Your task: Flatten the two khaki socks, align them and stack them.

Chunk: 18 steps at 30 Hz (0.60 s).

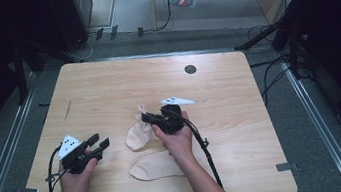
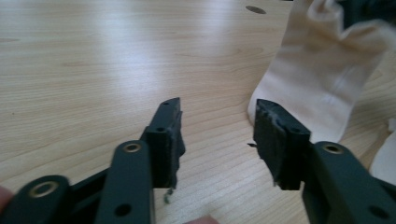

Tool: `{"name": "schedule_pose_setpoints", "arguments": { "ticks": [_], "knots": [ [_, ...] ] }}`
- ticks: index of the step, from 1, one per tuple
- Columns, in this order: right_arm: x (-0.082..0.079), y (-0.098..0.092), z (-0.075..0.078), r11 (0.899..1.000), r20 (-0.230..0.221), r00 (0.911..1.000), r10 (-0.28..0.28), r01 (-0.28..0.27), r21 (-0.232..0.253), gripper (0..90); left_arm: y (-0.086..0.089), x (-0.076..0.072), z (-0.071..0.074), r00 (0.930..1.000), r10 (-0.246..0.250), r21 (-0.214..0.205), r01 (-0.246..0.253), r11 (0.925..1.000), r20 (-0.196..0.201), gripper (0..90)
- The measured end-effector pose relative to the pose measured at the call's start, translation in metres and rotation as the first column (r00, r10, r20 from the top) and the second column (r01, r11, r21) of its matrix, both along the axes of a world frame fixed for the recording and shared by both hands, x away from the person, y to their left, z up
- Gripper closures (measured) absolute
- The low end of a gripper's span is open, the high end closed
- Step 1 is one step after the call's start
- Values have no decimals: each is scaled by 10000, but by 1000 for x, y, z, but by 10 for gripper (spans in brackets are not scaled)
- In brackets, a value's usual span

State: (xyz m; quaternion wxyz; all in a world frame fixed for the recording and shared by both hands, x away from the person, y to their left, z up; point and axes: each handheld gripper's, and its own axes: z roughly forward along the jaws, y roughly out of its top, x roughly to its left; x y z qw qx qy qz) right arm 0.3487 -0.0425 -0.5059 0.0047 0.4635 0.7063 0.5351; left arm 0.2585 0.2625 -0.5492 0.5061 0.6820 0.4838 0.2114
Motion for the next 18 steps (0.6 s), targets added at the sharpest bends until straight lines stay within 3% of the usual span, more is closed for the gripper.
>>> {"name": "schedule_pose_setpoints", "arguments": {
  "ticks": [4, 5, 8, 11, 12, 13, 16, 17, 18],
  "knots": [
    [7, -23, -22, 9976, -500, 9968, -629, 614, -313, 820, 0, 1, -1, 9999, -30, -49, 30, 10000, -104, 626],
    [8, -40, -30, 9911, -609, 9907, -1217, 1179, -621, 769, 0, 1, -1, 9998, -103, -63, 102, 9999, -179, 672],
    [8, -52, -32, 9868, -602, 9865, -1524, 1486, -643, 725, 0, 1, -1, 9996, -114, -66, 113, 9999, -239, 706],
    [9, -73, -33, 9722, -559, 9746, -2168, 2103, -1030, 639, -1, 2, -1, 9994, -66, -9, 66, 10000, -328, 717],
    [9, -73, -33, 9722, -559, 9746, -2168, 2103, -1030, 639, -1, 2, -1, 9994, -66, -9, 66, 10000, -328, 720],
    [9, -83, -33, 9642, -449, 9687, -2443, 2377, -1173, 593, -1, 2, -1, 9994, -72, -17, 72, 10000, -335, 721],
    [7, -99, -32, 9454, -366, 9526, -3019, 2942, -1401, 580, -1, 2, -1, 9993, -90, -26, 89, 10000, -362, 730],
    [7, -99, -32, 9454, -366, 9526, -3019, 2942, -1401, 580, -1, 3, -1, 9993, -61, -8, 60, 10000, -378, 730],
    [6, -108, -32, 9266, -207, 9402, -3400, 3312, -1780, 579, -2, 3, -1, 9991, -63, 27, 64, 10000, -408, 746]
  ]
}}
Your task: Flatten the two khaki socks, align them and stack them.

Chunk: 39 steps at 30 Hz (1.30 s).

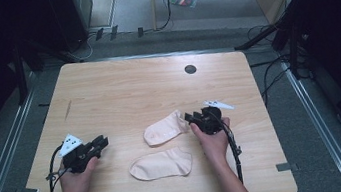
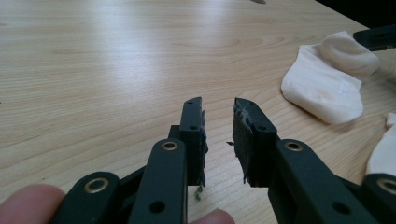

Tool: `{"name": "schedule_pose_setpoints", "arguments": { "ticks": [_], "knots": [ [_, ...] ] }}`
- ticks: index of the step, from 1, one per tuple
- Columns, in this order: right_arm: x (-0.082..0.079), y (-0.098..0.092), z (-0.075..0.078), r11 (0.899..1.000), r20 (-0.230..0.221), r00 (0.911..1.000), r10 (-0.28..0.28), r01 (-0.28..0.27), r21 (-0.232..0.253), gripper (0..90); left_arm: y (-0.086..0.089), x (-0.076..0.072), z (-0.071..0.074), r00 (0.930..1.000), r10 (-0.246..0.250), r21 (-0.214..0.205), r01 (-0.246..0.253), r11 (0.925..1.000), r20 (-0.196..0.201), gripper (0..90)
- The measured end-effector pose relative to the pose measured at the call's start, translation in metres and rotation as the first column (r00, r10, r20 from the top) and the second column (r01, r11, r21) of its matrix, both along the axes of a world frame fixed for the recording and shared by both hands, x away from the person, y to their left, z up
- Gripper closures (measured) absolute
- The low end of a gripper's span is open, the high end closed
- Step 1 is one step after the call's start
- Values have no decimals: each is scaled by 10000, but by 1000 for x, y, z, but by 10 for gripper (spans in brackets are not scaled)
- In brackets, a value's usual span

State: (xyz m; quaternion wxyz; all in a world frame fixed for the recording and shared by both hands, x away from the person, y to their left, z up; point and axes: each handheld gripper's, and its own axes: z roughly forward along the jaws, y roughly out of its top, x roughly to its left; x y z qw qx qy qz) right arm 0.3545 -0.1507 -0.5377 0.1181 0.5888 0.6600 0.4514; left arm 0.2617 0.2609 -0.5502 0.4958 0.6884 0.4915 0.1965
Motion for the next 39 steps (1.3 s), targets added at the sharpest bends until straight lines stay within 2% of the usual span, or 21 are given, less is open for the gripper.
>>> {"name": "schedule_pose_setpoints", "arguments": {
  "ticks": [3, 6, 8, 9, 10, 11, 13, 15, 16, 17, 18, 21, 22, 23, 28, 30, 32, 35, 36, 37, 39],
  "knots": [
    [-2, -9, 4, 9987, 202, 9994, -295, 304, -418, 579, -1, 1, 0, 10000, 25, 66, -25, 10000, -45, 776],
    [-5, -12, 9, 9986, 508, 9981, -335, 355, -398, 580, -1, 3, 2, 9997, 59, 181, -55, 9998, -238, 787],
    [-10, -7, 18, 9973, 1207, 9926, -104, 190, -711, 579, -4, 4, 5, 9994, 84, 128, -79, 9999, -344, 787],
    [-12, -3, 21, 9943, 1402, 9900, 145, 5, -1063, 577, -6, 4, 6, 9991, 51, 15, -51, 10000, -419, 786],
    [-12, -3, 21, 9943, 1402, 9900, 145, 5, -1063, 577, -6, 4, 6, 9991, 51, 15, -51, 10000, -419, 784],
    [-13, 5, 23, 9856, 1526, 9856, 722, -470, -1627, 572, -14, 6, 9, 9990, -112, -37, 110, 9999, -441, 782],
    [-12, 11, 23, 9823, 1350, 9857, 1011, -773, -1707, 546, -23, 8, 13, 9978, -443, -47, 442, 9990, -490, 769],
    [-7, 13, 20, 9803, 1088, 9903, 861, -648, -1865, 505, -34, 12, 17, 9931, -931, -220, 918, 9955, -718, 709],
    [-7, 13, 20, 9803, 1088, 9903, 861, -648, -1865, 505, -34, 12, 17, 9931, -931, -220, 918, 9955, -718, 685],
    [-1, 11, 16, 9850, 710, 9951, 683, -560, -1633, 495, -43, 14, 20, 9916, -1104, -135, 1097, 9939, -673, 651],
    [1, 11, 15, 9859, 668, 9956, 659, -546, -1584, 495, -56, 17, 23, 9903, -1256, 90, 1263, 9920, -592, 620],
    [3, 13, 11, 9851, 526, 9962, 691, -599, -1612, 509, -81, 27, 22, 9815, -1602, 847, 1694, 9819, -1052, 529],
    [3, 13, 11, 9851, 526, 9962, 691, -599, -1612, 509, -81, 27, 22, 9815, -1602, 847, 1694, 9819, -1052, 516],
    [4, 15, 9, 9834, 450, 9965, 709, -622, -1704, 530, -97, 32, 18, 9770, -1675, 1445, 1862, 9718, -1322, 505],
    [7, 15, 6, 9859, 395, 9974, 610, -540, -1583, 548, -113, 42, 15, 9696, -1628, 1621, 1930, 9677, -1827, 549],
    [9, 18, 5, 9864, 418, 9970, 652, -580, -1536, 548, -122, 47, 14, 9601, -1761, 1628, 2135, 9633, -2173, 611],
    [9, 19, 4, 9859, 459, 9965, 705, -626, -1553, 549, -124, 48, 14, 9579, -1774, 1674, 2175, 9616, -2257, 646],
    [12, 24, 2, 9784, 136, 9968, 788, -748, -1926, 658, -130, 55, 12, 9505, -1601, 1881, 2142, 9585, -2662, 676],
    [12, 24, 2, 9784, 136, 9968, 788, -748, -1926, 658, -130, 55, 12, 9505, -1601, 1881, 2142, 9585, -2662, 695],
    [11, 24, 1, 9739, 154, 9970, 756, -705, -2159, 727, -131, 56, 11, 9488, -1588, 1964, 2165, 9563, -2729, 695],
    [11, 23, 3, 9749, 112, 9959, 901, -859, -2055, 836, -132, 56, 10, 9519, -1488, 2230, 2115, 9516, -2678, 753]
  ]
}}
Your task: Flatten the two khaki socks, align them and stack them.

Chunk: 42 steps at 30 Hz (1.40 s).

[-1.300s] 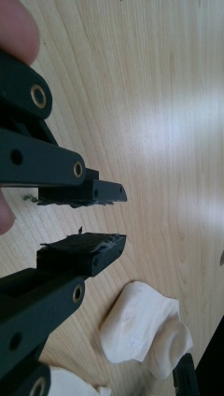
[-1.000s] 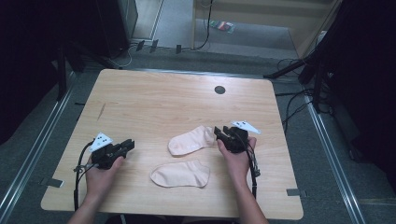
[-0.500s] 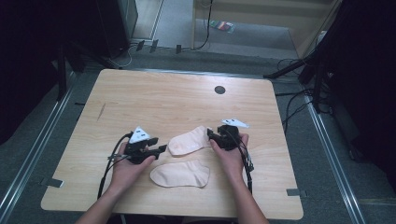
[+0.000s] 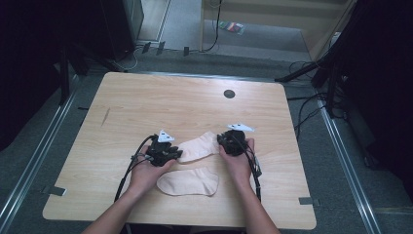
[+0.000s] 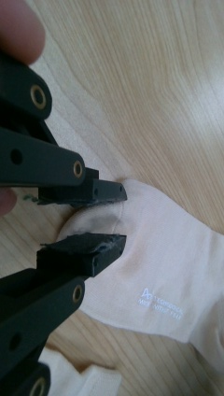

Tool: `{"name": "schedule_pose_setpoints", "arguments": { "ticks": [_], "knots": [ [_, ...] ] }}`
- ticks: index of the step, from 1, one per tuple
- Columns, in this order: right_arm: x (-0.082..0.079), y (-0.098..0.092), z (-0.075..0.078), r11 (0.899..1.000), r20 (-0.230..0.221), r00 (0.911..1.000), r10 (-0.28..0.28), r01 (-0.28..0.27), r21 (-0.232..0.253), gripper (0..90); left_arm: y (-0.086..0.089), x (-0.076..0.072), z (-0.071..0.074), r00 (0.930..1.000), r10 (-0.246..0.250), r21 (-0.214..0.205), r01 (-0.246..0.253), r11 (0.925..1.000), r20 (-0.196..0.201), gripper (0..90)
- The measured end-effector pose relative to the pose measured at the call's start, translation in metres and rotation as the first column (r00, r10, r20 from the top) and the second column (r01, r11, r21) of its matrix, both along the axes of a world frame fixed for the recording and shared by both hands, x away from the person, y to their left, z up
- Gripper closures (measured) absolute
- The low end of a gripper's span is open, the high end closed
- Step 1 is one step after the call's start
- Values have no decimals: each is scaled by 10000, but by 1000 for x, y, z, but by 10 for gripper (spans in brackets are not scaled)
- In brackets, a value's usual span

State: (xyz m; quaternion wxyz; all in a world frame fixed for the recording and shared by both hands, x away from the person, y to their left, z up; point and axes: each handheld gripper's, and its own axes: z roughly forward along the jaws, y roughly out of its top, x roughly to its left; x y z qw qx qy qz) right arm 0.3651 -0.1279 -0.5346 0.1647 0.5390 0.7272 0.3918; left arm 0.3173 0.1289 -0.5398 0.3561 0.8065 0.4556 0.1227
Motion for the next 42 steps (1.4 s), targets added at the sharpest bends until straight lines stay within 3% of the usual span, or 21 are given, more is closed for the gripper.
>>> {"name": "schedule_pose_setpoints", "arguments": {
  "ticks": [5, 9, 10, 13, 15, 20, 22, 29, 38, 42],
  "knots": [
    [-4, -3, 4, 9990, -32, 9996, 292, -291, 335, 860, 8, 2, 2, 10000, -3, -249, 1, 9997, -99, 894],
    [-11, -9, 11, 9968, 18, 9991, 429, -430, 670, 864, 17, -2, 5, 10000, -27, -347, 28, 9994, 35, 900],
    [-13, -11, 13, 9962, 121, 9987, 490, -498, 716, 864, 26, -5, 9, 9998, 14, -656, -1, 9978, 193, 900],
    [-18, -14, 18, 9951, 194, 9986, 502, -516, 840, 866, 33, -10, 14, 9993, -59, -815, 88, 9966, 363, 900],
    [-26, -18, 23, 9914, 288, 9976, 628, -657, 1136, 869, 44, -19, 22, 9983, -130, -1170, 196, 9929, 566, 900],
    [-49, -17, 28, 9880, 481, 9949, 884, -937, 1227, 875, 56, -32, 30, 9957, -330, -1342, 444, 9900, 863, 900],
    [-59, -17, 30, 9857, 616, 9928, 1028, -1100, 1278, 875, 63, -44, 33, 9930, -491, -1470, 646, 9870, 1072, 900],
    [-87, -18, 29, 9756, 462, 9891, 1396, -1454, 1646, 874, 70, -70, 33, 9883, -899, -1309, 1060, 9857, 1230, 900],
    [-120, -14, 19, 9695, 366, 9764, 2131, -2159, 1158, 873, 75, -93, 29, 9868, -1209, -975, 1315, 9865, 1080, 900],
    [-128, -14, 9, 9687, 337, 9735, 2262, -2285, 968, 873, 73, -97, 21, 9810, -1528, -905, 1640, 9823, 1193, 900]
  ]
}}
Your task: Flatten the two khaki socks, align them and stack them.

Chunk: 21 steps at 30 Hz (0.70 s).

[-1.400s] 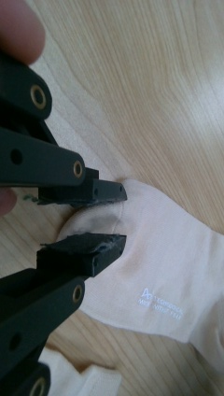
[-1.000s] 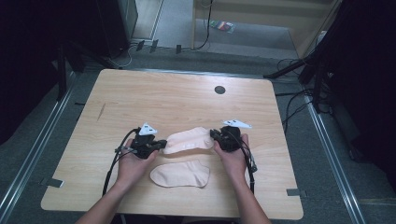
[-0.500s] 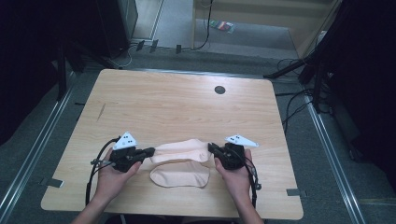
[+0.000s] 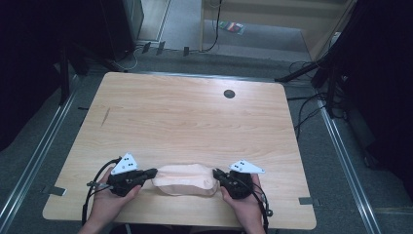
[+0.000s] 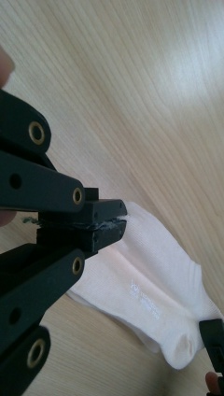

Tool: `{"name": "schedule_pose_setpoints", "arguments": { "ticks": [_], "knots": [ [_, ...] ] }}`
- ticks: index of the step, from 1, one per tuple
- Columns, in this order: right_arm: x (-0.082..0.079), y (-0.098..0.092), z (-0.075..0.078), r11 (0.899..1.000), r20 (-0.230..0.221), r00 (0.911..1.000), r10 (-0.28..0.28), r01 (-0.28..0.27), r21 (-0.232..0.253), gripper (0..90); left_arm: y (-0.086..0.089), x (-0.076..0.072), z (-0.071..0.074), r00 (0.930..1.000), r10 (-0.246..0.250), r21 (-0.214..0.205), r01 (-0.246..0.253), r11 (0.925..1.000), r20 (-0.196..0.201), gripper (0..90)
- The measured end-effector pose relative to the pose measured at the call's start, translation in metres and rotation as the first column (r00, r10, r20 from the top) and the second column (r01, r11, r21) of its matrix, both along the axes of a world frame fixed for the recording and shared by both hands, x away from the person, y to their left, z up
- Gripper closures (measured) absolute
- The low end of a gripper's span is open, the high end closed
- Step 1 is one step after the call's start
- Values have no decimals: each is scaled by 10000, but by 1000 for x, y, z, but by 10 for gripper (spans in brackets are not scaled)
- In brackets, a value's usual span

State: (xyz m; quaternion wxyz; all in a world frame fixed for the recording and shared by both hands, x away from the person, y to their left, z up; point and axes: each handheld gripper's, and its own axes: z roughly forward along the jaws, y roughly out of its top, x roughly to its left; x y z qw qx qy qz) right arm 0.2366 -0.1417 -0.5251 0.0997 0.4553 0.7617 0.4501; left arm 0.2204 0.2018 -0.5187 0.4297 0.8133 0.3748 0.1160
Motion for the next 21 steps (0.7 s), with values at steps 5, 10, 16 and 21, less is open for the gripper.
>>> {"name": "schedule_pose_setpoints", "arguments": {
  "ticks": [5, 10, 16, 21],
  "knots": [
    [-1, -1, -7, 9999, -89, 9999, -55, 54, -141, 867, -7, -2, -9, 9992, -402, 304, 402, 9987, 19, 898],
    [0, 2, -15, 9994, -266, 9996, -17, 7, -346, 733, -8, -5, -16, 9990, -434, 311, 431, 9986, 70, 792],
    [-1, 2, -12, 9999, -414, 9991, -106, 103, -74, 785, -4, -3, -16, 9993, -365, -26, 366, 9993, 10, 741],
    [0, 3, -11, 10000, -539, 9985, -46, 43, -52, 863, -7, -4, -15, 9991, -417, -14, 417, 9991, 93, 895]
  ]
}}
